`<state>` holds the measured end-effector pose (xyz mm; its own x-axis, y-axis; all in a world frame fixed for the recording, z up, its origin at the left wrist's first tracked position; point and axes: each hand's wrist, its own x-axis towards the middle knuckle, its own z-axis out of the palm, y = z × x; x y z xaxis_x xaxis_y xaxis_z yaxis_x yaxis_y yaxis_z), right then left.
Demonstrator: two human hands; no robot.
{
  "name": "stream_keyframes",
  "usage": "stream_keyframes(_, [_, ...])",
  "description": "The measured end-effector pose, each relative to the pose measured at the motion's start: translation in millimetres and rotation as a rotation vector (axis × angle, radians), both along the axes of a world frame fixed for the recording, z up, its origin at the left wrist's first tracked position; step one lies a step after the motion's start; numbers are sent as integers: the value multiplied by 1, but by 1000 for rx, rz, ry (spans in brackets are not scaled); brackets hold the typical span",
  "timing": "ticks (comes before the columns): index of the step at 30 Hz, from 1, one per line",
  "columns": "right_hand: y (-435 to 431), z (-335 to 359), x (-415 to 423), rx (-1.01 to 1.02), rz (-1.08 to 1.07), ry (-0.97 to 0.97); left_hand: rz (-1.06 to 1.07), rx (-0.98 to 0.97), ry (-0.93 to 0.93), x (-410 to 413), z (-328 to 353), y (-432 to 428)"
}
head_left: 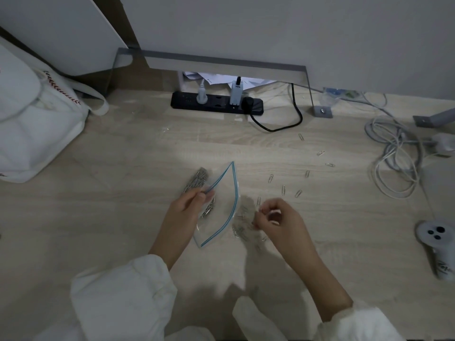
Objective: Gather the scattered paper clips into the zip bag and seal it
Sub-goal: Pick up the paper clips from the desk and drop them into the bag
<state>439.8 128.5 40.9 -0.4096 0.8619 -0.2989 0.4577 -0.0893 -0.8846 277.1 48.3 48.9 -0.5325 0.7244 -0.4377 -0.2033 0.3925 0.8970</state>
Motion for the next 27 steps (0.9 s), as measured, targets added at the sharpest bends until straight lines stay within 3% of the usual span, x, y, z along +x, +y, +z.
stream_keyframes(3, [-2, 31, -28, 19, 48, 134, -13, -3, 27, 2, 1, 1])
stream_keyframes(7, [-8, 37, -39, 101, 212, 47, -33, -9, 93, 1, 0, 0])
stream_keyframes(10, [-3, 33, -19, 19, 62, 111, -19, 6, 66, 1, -1, -2])
stream_keyframes(14, [2, 1, 24, -270, -105, 141, -17, 15, 48, 4, -2, -5])
stream_keyframes(18, [-24, -51, 57, -567, 310, -229, -20, 7, 68, 6, -2, -7])
stream_keyframes(21, [-46, -81, 60, -866, 446, -146, -9, -14, 67, 6, 1, -9])
stream_keyframes(23, [-46, -91, 54, -810, 360, -107, 4, -29, 78, 5, 2, -10])
stream_keyframes(27, [-27, -93, 42, -391, 186, 14, 14, -36, 117, 4, 4, -10])
